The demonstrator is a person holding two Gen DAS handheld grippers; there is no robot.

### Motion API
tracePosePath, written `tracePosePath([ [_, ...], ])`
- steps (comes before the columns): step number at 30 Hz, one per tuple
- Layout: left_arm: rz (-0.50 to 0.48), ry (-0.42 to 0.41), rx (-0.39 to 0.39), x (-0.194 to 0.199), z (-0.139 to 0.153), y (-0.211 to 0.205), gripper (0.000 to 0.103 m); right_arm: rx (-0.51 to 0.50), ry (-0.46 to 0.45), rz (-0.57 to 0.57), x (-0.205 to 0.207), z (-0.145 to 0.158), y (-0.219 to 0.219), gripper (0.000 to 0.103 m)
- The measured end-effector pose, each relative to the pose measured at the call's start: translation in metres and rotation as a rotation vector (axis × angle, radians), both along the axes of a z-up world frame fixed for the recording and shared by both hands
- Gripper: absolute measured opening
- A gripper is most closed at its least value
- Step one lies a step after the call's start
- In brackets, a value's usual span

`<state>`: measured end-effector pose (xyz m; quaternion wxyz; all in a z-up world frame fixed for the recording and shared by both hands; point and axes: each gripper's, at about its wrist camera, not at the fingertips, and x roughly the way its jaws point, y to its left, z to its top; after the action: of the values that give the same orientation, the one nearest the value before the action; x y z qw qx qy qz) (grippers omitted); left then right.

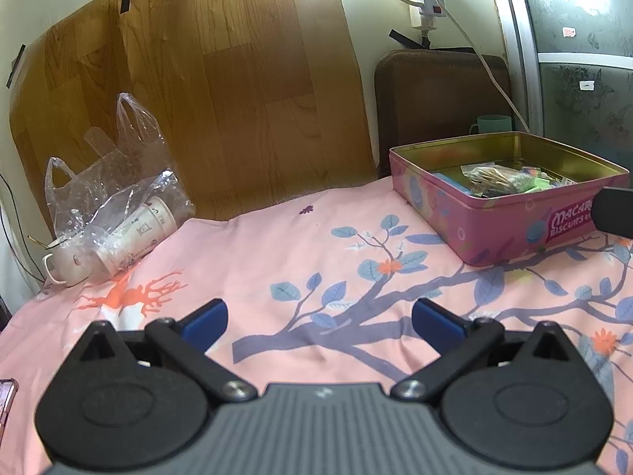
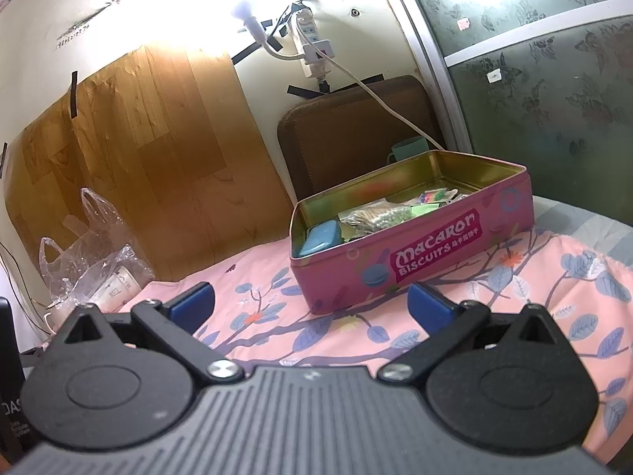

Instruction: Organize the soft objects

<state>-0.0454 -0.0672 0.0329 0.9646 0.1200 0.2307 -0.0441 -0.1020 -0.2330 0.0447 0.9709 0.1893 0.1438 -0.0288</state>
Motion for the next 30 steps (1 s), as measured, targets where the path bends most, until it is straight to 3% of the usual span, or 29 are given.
tracePosePath([
  [15, -0.016, -0.006, 0.054, -0.0004, -0.0027, -0.003, 0.103, 0.013, -0.001, -0.022, -0.0002, -0.0047, -0.0047, 0.103],
  [30, -0.061, 0.033, 0.022, -0.0036, 0.0014, -0.0047, 0.103, 0.021, 0.0, -0.028, -0.0004, -0.006, -0.0064, 0.103],
])
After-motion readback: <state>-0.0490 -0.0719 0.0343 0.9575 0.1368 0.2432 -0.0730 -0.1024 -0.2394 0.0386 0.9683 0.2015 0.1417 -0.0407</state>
